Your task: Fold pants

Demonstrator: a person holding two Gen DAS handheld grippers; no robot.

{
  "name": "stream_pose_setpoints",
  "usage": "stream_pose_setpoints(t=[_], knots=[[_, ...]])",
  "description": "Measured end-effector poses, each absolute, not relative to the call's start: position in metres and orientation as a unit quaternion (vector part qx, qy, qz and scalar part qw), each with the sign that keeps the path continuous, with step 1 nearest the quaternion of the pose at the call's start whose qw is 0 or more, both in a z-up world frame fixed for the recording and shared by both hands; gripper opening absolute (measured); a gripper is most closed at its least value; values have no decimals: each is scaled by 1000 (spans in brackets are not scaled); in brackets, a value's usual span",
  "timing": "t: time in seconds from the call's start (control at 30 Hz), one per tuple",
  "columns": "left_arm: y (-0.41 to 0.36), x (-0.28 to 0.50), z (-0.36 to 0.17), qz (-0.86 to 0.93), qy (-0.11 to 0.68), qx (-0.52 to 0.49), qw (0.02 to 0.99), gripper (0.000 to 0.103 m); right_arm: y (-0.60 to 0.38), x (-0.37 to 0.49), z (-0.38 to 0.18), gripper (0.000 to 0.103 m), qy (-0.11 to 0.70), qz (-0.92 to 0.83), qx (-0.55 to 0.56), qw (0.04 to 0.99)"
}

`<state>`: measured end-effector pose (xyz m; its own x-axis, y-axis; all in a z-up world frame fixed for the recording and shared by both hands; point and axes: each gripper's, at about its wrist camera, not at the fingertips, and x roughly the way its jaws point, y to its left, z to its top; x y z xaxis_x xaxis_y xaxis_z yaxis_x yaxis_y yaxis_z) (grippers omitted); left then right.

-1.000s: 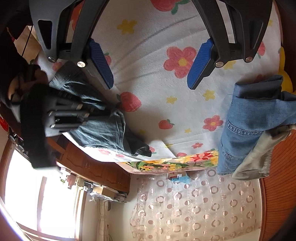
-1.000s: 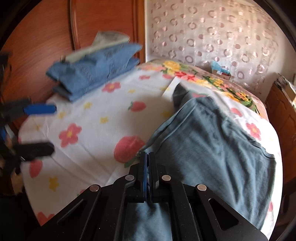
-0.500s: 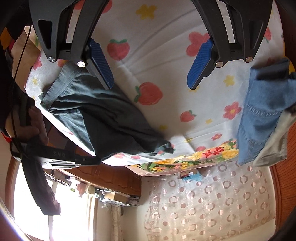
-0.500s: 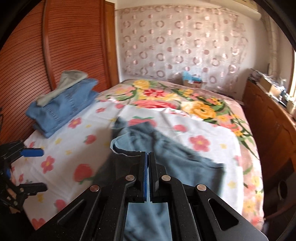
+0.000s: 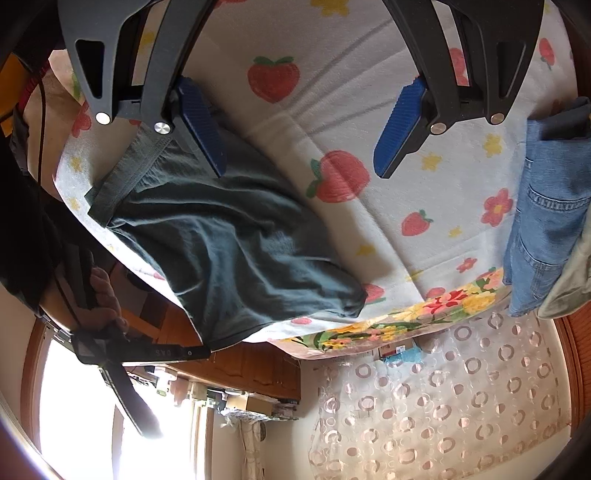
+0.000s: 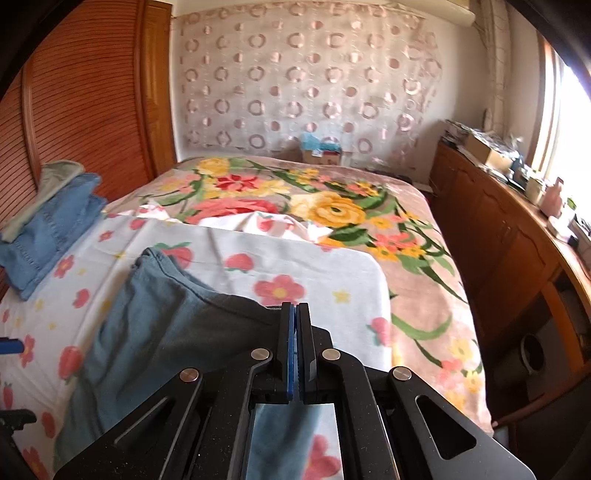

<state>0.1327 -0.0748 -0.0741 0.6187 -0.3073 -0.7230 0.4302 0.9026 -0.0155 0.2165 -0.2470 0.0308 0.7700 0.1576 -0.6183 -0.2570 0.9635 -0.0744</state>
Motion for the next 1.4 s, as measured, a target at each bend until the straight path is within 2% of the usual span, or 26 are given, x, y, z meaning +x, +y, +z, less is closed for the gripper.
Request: stream_pose_setpoints(t=[0.4, 0.6, 0.63, 0.73, 0.77, 1.03, 1.4], knots=[[-84, 134, -86, -211, 394, 81, 891, 83, -228, 228, 36, 1, 335, 47, -83, 937], [-88, 133, -90, -213, 396, 75, 890, 83, -223, 198, 42, 5, 340, 79, -69, 934], [-89, 133, -91, -214, 396, 73, 890, 83, -222, 189, 44, 8, 338, 87, -70, 934], [-92, 133, -92, -216, 397, 70, 889, 83, -218, 151, 48, 25, 327, 108, -77, 936], [-93, 133, -92, -217, 397, 70, 889, 83, -220, 140, 48, 27, 324, 117, -74, 936], [-98, 130, -98, -222, 403, 72, 885, 83, -233, 59, 31, 28, 335, 141, -65, 929], [-101, 132, -107, -219, 416, 77, 879, 83, -249, 13, 23, 28, 353, 134, -50, 925]])
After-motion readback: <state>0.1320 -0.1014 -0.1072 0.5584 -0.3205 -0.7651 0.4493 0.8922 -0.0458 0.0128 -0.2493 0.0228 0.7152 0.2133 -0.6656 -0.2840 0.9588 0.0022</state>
